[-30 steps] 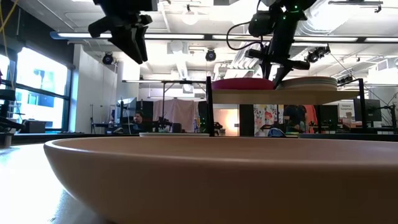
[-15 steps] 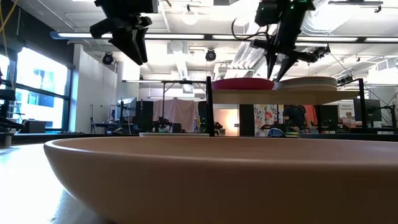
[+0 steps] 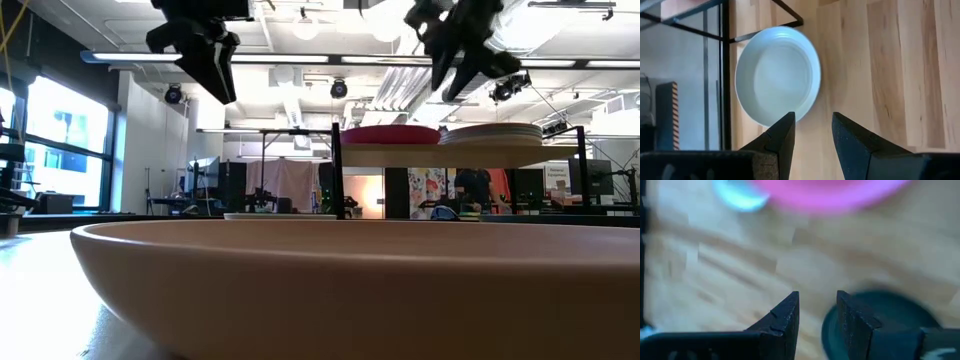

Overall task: Place and stack plates onto a shelf
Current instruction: Stack the blue plate on top of the pink plate

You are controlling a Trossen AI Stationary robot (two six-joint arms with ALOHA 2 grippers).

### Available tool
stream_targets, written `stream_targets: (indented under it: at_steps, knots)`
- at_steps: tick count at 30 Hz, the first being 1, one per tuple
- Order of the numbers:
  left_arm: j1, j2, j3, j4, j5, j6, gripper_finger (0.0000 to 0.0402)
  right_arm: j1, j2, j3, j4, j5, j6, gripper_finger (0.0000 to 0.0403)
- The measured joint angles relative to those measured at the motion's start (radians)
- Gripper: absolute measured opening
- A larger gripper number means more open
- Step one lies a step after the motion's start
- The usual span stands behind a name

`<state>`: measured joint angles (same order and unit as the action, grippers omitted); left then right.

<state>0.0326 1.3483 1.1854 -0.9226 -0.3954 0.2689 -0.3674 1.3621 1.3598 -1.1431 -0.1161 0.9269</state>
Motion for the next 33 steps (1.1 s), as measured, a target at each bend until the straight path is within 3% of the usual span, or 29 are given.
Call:
stream_targets:
  at_steps: [8,15,23,33]
  knots:
    - [0.000,0.000,0.000,-0.023,0.001,-0.106,0.0120,0.320,0.025,0.000,-0.036,0.094,0.202,0.0110]
    - [0.001,0.000,0.000,-0.045,0.001,-0.110,0.0120,0.496,0.111,0.000,-0.044,0.119,0.307,0.0110]
    - [0.001,0.000,0.000,-0.045,-0.002,-0.102,0.0120,0.595,0.247,0.000,-0.045,0.119,0.331,0.0110]
    - [0.001,0.000,0.000,-0.045,-0.003,-0.093,0.0120,0.627,0.398,0.000,-0.069,0.115,0.332,0.0110]
